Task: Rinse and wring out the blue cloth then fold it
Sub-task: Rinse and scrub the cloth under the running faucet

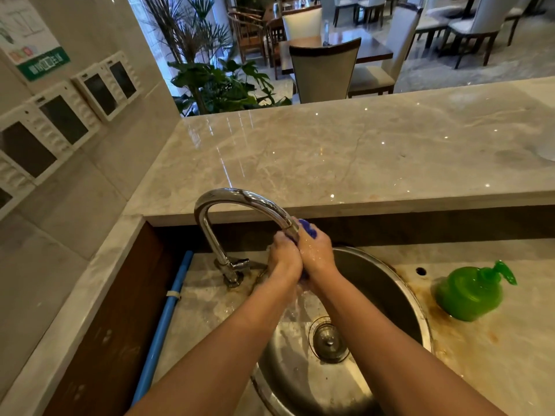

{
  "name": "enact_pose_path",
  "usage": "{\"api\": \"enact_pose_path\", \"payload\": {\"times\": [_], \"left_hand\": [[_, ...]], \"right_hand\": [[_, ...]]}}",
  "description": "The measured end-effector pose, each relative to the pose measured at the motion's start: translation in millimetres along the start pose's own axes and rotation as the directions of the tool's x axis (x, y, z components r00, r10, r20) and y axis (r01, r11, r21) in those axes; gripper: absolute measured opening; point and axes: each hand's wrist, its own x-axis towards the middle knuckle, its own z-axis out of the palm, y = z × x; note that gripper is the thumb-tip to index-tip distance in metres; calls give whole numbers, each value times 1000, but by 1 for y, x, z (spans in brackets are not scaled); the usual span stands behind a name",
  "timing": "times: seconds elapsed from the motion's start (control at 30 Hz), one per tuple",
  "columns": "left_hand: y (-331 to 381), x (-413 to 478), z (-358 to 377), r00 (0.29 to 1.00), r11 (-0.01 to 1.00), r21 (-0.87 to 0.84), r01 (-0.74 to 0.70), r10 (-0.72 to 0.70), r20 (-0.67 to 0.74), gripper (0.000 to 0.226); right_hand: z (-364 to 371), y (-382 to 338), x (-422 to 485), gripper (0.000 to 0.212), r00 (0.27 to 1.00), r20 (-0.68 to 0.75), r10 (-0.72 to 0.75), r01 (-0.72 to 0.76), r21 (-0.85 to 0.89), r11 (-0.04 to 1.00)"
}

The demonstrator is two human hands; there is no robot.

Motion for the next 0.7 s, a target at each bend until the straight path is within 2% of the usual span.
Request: {"api": "enact_pose_path", "payload": {"times": [0.03, 0.1, 0.17, 0.23, 0.3, 0.37, 0.43, 0.5, 0.57, 0.63, 0.7], "left_hand": [[-4, -1, 0, 996, 990, 127, -56, 64, -59, 48], [-12, -5, -6, 965, 906, 373, -200, 249, -87, 49], [-21, 1, -13, 900, 759, 533, -375, 437, 11, 50], [-18, 2, -21, 835, 615, 613, -496, 531, 143, 59], [-14, 4, -28, 734, 438, 665, -605, 631, 252, 67], [-9, 4, -31, 642, 285, 683, -673, 683, 348, 67], [-7, 3, -32, 594, 196, 686, -701, 692, 410, 69], [-10, 4, -34, 578, 181, 678, -712, 699, 420, 71], [-16, 5, -35, 612, 241, 664, -708, 678, 406, 69], [-21, 7, -38, 710, 424, 594, -684, 575, 407, 68], [-23, 9, -41, 798, 640, 479, -601, 446, 405, 65]], "right_hand": [[2, 0, 2, 21, 996, -73, 51, -47, 55, 997], [1, 1, 9, 29, 964, -192, 181, -155, 140, 978], [-2, 0, 12, 33, 919, -173, 354, -295, 292, 910], [-3, -2, 12, 30, 884, -55, 464, -389, 463, 796], [-3, -4, 13, 19, 862, 18, 507, -433, 547, 716], [-3, -4, 13, 23, 853, 24, 522, -435, 585, 684], [-4, -5, 14, 22, 849, 36, 528, -428, 632, 645], [-8, -7, 14, 24, 833, 83, 547, -480, 600, 640], [-15, -10, 15, 23, 813, 160, 560, -551, 519, 653], [-23, -15, 19, 26, 805, 242, 541, -588, 439, 679], [-32, -16, 23, 31, 817, 328, 475, -575, 398, 715]]}}
